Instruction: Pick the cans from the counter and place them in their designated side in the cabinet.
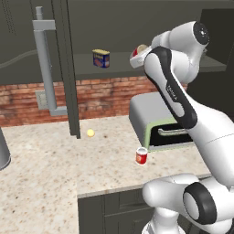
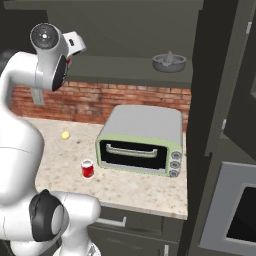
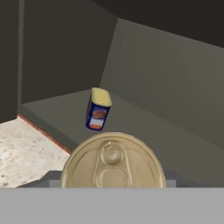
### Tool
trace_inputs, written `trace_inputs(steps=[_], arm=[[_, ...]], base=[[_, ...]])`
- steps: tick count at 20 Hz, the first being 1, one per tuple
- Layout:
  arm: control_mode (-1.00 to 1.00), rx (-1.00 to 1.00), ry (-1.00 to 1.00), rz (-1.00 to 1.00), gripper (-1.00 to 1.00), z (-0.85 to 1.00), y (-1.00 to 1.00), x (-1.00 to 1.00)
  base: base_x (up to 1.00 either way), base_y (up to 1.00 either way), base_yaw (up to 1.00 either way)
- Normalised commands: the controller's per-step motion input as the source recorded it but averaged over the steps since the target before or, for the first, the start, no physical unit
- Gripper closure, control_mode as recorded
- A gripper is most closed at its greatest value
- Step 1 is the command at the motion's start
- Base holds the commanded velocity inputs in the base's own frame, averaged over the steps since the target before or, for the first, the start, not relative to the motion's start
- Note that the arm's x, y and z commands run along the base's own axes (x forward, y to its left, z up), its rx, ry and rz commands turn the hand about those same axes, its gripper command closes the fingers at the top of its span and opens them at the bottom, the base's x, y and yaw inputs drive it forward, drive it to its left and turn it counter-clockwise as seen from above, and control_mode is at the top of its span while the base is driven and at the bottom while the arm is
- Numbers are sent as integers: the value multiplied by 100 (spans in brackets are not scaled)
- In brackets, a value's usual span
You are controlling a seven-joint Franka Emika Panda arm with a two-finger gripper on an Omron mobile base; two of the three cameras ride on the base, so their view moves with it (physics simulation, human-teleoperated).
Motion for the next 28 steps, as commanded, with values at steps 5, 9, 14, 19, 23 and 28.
trace_inputs(steps=[5, 9, 14, 19, 23, 28], arm=[[-100, 0, 0, 0, 100, 0, 6, 18], [-100, 0, 0, 0, 100, 0, 0, 14], [-100, 0, 2, 0, 100, 0, 0, 10], [-100, 0, 2, -2, 100, 0, 0, 11], [-100, 0, 3, -3, 100, 0, 0, 13], [-100, 0, 3, -3, 100, -4, 3, 16]], base=[[0, 0, 0], [0, 0, 0], [0, 0, 0], [0, 0, 0], [0, 0, 0], [0, 0, 0]])
